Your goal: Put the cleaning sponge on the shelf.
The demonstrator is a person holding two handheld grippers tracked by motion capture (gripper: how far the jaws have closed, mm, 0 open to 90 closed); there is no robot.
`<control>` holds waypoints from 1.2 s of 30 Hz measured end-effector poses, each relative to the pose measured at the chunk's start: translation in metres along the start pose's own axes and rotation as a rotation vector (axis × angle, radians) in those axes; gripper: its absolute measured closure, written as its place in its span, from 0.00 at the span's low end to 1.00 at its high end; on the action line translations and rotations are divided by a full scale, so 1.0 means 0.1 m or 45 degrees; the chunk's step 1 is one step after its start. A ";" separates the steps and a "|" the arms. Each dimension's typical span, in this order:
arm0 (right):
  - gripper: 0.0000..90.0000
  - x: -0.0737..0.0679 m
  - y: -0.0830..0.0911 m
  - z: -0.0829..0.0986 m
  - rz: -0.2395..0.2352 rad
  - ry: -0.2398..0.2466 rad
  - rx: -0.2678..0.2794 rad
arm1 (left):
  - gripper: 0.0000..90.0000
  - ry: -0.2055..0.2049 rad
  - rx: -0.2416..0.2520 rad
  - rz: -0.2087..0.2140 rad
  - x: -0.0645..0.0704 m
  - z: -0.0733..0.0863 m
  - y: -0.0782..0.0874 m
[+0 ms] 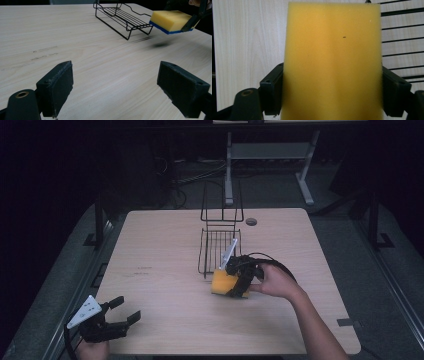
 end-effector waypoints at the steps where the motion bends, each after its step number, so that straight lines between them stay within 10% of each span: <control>1: 0.24 0.01 0.00 -0.01 0.000 0.002 0.003 | 0.14 0.000 0.000 0.000 0.00 0.00 0.00; 36: 0.24 0.34 -0.08 -0.18 -0.014 0.010 -0.010 | 0.14 -0.009 0.000 0.002 0.00 -0.01 0.01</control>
Point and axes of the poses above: each handheld gripper's, and its own axes: y roughly backward along the jaws, z roughly out of its underside, x roughly to its right, the point moved 6 cm from there along -y, roughly forward along the jaws, and after that the axes turned 9 degrees about x, right-handed, at the moved point
